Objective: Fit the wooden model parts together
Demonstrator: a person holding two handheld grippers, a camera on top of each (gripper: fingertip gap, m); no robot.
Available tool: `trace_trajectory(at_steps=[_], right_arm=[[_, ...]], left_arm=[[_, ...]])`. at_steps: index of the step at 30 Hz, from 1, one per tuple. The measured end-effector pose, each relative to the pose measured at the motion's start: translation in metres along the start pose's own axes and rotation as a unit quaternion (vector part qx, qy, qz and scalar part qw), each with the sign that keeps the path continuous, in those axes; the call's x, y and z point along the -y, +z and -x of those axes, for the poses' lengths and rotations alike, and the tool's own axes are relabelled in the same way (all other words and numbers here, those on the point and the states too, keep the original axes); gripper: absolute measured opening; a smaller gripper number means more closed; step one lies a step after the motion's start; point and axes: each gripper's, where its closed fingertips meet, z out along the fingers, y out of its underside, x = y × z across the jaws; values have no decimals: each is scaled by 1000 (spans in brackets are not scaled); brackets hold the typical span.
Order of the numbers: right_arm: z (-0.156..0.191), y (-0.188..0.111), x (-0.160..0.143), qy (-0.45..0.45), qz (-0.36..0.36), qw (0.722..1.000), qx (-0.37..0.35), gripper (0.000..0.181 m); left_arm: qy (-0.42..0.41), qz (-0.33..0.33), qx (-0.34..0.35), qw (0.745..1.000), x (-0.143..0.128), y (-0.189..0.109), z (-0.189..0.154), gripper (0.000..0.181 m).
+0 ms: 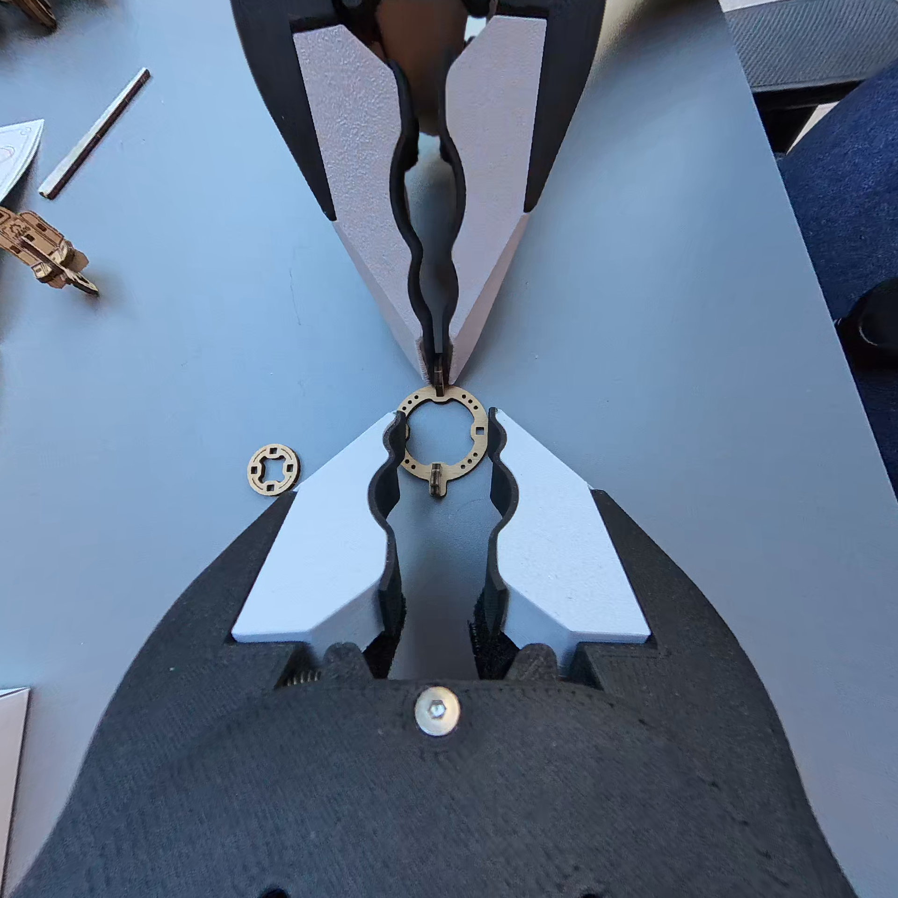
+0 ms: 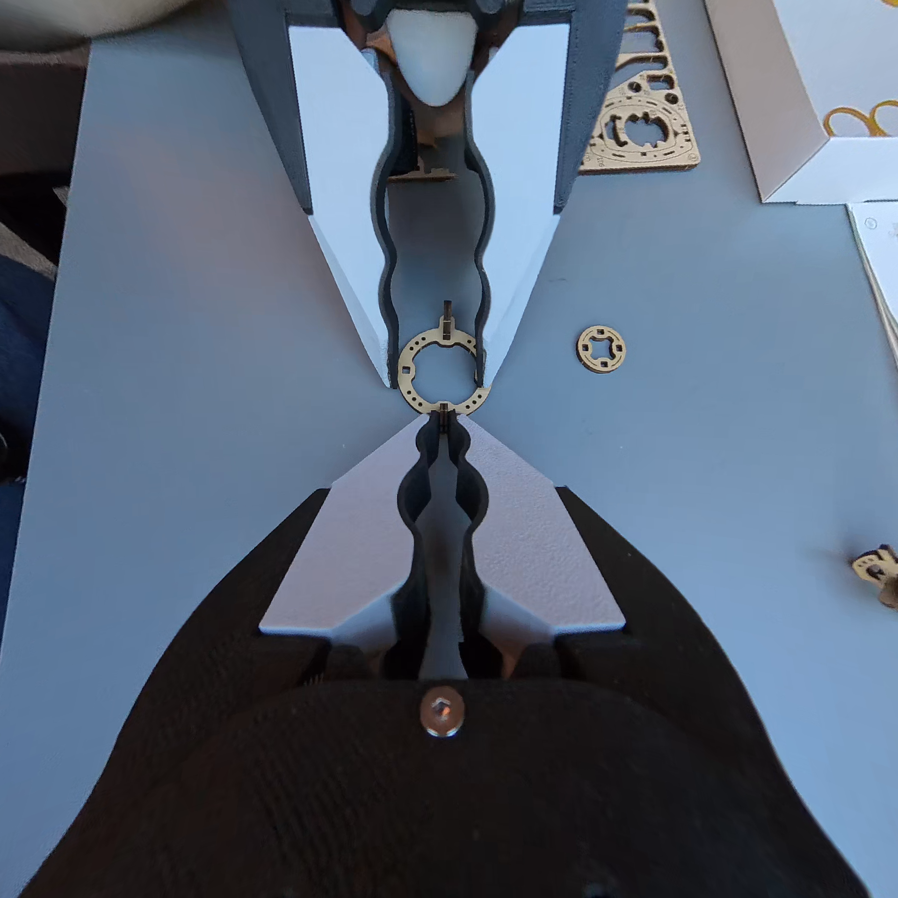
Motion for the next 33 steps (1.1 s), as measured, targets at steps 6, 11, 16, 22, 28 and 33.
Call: trace_trajectory(at_steps=[6, 11, 16, 22, 28, 33], right_arm=[[0, 0, 0, -20, 53, 998, 6, 1], [0, 0, -1, -41, 136, 990, 23, 1], [0, 0, -1, -72, 202, 976, 33, 1], [1, 0, -3, -91, 231, 968, 35, 1], [1, 0, -4, -83, 232, 969, 30, 1], [1, 0, -4, -65, 219, 973, 21, 2]], left_arm=[[1, 2, 1, 1000, 0, 0, 0, 32], [0, -4, -2, 1000, 0, 0, 0, 32], [-7, -25, -11, 1000, 1, 0, 0, 32], [-11, -28, -13, 999, 1, 0, 0, 32], [-9, -26, -12, 1000, 1, 0, 0, 32], [-8, -25, -12, 1000, 1, 0, 0, 32]])
